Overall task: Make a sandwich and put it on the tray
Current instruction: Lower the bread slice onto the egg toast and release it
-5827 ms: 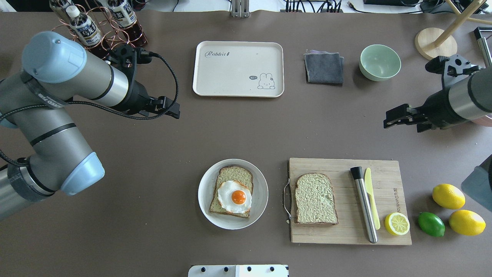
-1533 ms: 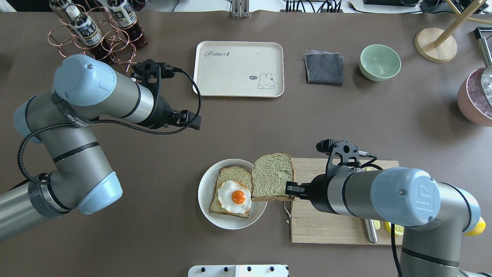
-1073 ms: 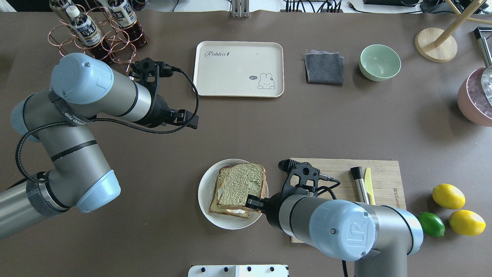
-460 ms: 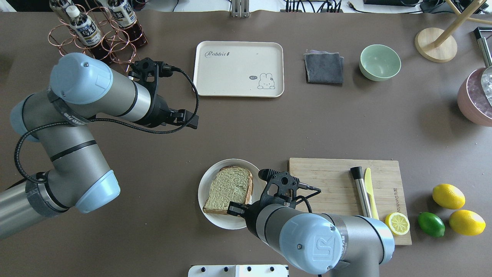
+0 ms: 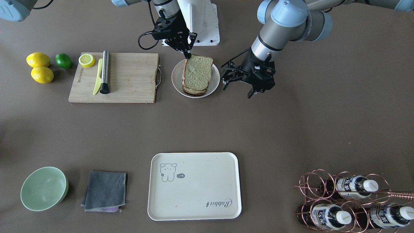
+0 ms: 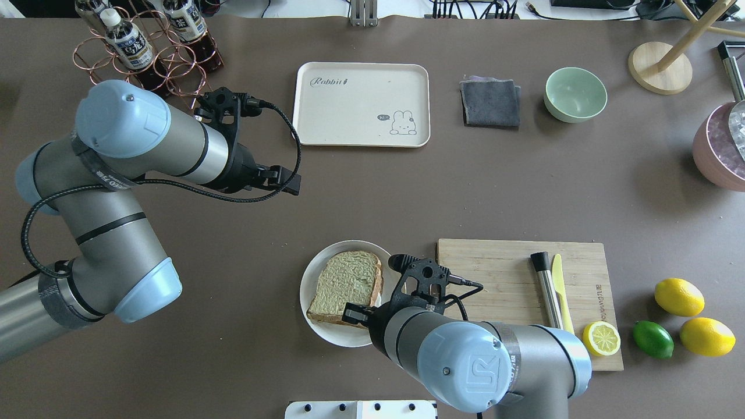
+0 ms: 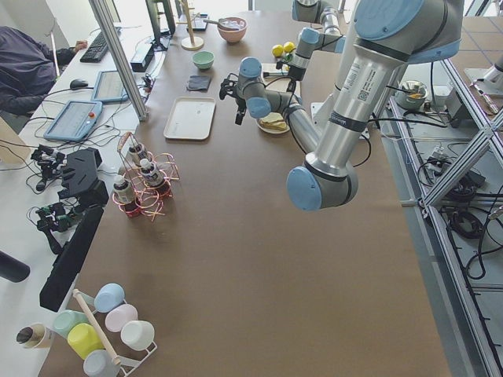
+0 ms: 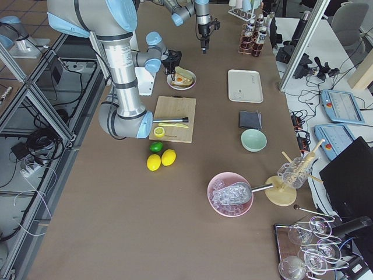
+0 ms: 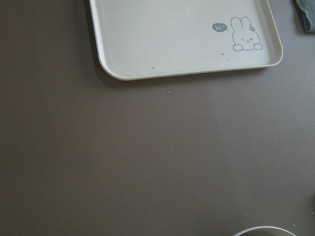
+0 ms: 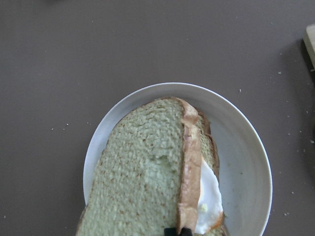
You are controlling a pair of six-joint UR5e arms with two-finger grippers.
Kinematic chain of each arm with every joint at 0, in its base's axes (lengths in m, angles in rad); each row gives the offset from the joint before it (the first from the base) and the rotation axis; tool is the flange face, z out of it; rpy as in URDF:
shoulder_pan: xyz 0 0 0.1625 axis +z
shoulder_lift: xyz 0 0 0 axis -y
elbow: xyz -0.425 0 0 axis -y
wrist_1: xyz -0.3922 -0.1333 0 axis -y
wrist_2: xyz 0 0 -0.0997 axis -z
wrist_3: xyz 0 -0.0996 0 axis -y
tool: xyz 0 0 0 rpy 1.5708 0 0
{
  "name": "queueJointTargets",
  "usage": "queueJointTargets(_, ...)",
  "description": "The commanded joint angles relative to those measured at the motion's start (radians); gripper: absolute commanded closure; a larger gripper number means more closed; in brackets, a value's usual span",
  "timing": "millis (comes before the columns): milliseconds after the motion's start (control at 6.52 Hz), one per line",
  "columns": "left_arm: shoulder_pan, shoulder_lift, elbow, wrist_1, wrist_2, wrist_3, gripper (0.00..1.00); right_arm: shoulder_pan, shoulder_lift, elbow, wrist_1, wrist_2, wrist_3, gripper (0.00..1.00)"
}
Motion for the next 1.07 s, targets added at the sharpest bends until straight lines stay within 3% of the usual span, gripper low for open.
queueJointTargets(0, 0.001, 0.000, 0.001, 0.000, 0.002, 0.000, 0.02, -0.001, -0.004, -0.016, 0.002, -0.002, 0.000, 1.00)
queueJointTargets(153, 0.003, 0.000, 0.001, 0.000, 0.002, 0.000, 0.02, -0.002, -0.007, -0.016, 0.002, -0.001, -0.006, 1.00)
queueJointTargets(307, 0.003, 0.000, 0.001, 0.000, 0.002, 0.000, 0.02, -0.004, -0.011, -0.016, 0.002, -0.001, -0.017, 0.06)
queueJointTargets(460, 0.006, 0.000, 0.001, 0.000, 0.002, 0.000, 0.02, 0.012, -0.019, -0.005, 0.001, 0.001, -0.058, 0.00)
queueJointTargets(613, 0.007, 0.002, 0.001, -0.002, 0.000, 0.000, 0.02, 0.032, -0.019, 0.001, -0.002, 0.008, -0.068, 0.00)
queueJointTargets(767, 0.009, 0.000, 0.003, 0.000, 0.002, -0.002, 0.02, 0.092, -0.028, 0.006, -0.002, 0.059, -0.086, 0.00)
queueJointTargets(920, 0.012, 0.000, 0.001, -0.002, 0.005, -0.015, 0.02, 0.181, -0.051, 0.048, -0.055, 0.169, -0.109, 0.00)
